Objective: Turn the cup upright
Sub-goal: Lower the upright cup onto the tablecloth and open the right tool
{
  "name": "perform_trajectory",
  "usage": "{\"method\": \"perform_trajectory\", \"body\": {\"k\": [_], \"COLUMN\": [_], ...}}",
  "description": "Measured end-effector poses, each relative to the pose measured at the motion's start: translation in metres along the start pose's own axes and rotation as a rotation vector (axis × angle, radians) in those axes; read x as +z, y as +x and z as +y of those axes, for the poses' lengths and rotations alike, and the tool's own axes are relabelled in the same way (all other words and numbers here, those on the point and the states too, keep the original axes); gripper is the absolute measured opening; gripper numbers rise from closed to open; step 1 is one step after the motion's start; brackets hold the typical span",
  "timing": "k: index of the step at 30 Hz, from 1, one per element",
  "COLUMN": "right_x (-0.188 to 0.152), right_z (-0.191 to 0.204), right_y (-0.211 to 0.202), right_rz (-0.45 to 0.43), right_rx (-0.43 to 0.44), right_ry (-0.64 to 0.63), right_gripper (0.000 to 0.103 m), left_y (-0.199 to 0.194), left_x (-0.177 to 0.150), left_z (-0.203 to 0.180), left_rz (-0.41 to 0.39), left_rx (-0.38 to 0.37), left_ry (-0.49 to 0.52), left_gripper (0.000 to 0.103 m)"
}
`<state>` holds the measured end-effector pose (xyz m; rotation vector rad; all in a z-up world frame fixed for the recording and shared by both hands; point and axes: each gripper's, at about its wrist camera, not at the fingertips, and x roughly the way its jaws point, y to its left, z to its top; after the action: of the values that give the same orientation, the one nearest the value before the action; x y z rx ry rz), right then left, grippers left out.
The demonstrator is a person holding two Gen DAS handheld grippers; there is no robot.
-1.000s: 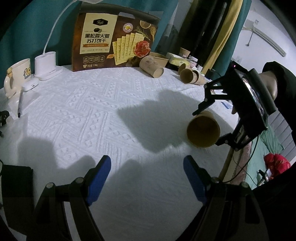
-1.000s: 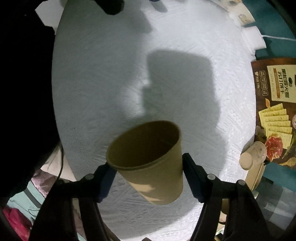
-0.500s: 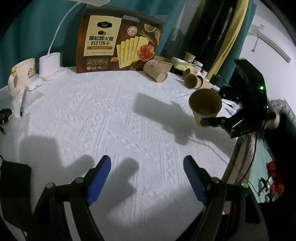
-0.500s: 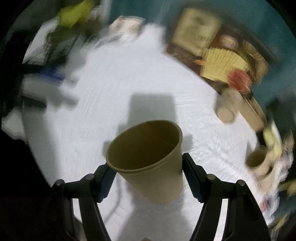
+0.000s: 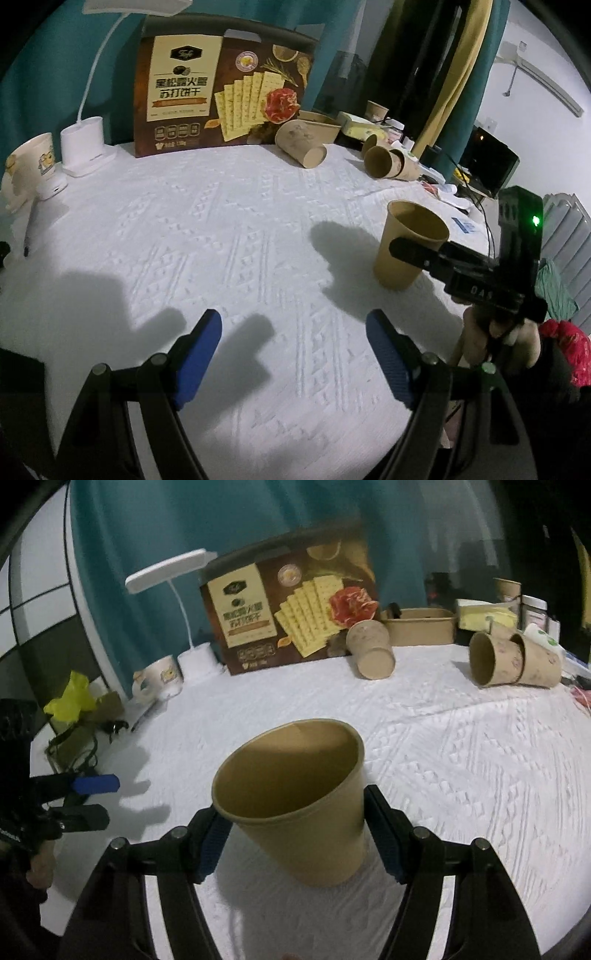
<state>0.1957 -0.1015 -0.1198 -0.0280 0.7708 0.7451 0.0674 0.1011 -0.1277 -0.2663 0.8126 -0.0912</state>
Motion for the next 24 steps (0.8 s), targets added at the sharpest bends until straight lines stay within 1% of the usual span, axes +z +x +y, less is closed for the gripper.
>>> {"method": "perform_trajectory", "body": {"k": [4, 11, 19, 24], "right_x": [-0.006, -0.012, -0.018, -0.026], "right_z": [-0.006, -0.007, -0.001, 0.002], "right_y": [-0.003, -0.001, -0.009, -0.019], "right_rz": [-0.018, -0.007, 0.002, 0.007], "right_rx": [-0.005, -0.03, -0.061, -0.061], "right_ry": [0.029, 0.033, 0.029, 0.041], "right_gripper": [0.067, 0.067, 0.067, 0.067], "left_y": [0.006, 0.009, 0.003, -0.002], "left_x": [0.004, 0.003, 0.0, -0.005], "left_z": [-0.004, -0.003, -0.008, -0.015], "left_rz": [0.004, 0.013, 0.006, -0.007], "left_rx": [-0.006, -0.009, -0.018, -0.002], "left_ry": [-0.006, -0.016, -0.006, 0.016], "left_gripper": [0.081, 0.081, 0.081, 0.081]}}
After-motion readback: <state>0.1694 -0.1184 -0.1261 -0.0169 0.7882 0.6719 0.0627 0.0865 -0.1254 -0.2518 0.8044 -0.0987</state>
